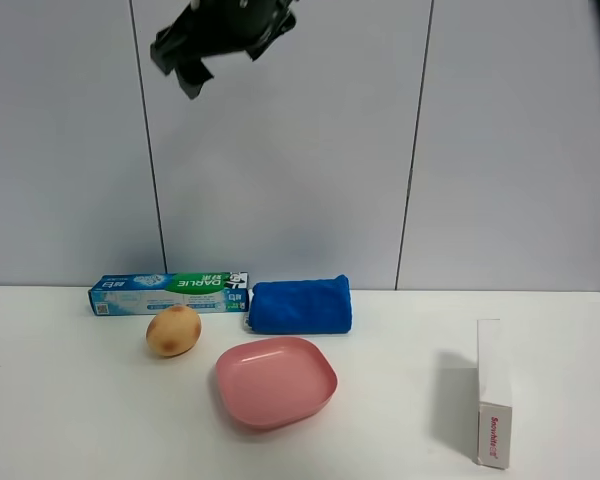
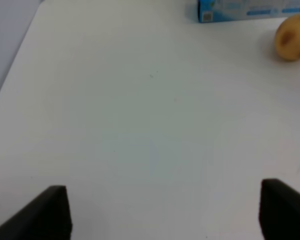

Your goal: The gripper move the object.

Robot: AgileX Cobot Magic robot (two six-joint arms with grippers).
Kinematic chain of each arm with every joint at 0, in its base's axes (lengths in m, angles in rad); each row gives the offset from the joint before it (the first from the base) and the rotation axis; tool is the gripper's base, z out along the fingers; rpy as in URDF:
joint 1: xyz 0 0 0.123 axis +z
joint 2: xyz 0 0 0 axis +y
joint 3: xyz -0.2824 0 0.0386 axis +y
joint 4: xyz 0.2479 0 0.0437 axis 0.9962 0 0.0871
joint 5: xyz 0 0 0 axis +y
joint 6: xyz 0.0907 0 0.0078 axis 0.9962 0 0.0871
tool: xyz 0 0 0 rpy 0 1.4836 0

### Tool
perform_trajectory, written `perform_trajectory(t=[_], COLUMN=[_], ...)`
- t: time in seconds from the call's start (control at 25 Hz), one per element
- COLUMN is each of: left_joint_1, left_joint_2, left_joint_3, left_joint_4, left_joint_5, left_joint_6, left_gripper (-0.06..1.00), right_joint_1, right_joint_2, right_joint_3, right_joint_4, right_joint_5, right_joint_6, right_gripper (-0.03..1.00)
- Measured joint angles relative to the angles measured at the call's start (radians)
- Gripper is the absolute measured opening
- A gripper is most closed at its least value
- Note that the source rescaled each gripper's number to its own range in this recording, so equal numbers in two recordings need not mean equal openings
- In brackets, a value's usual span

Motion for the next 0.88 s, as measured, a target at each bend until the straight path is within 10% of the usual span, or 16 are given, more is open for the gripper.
perform_trajectory(t=[0.28,0.88], left_joint_1=[0.0,0.0], left_joint_2=[0.0,0.0], left_joint_3=[0.0,0.0], left_joint_4=[0.0,0.0], left_joint_5=[0.0,0.0], left_joint_6=[0.0,0.0], left_gripper=[1.0,1.0], right_joint_1=[-0.006,-0.08], right_joint_2=[-0.158,-0.459], right_joint_3=[-0.001,0.538], right_joint_4=[-0.022,0.163], right_joint_5=[0.284,0.309], right_joint_6=[0.001,0.204], right_gripper=[0.83,0.83])
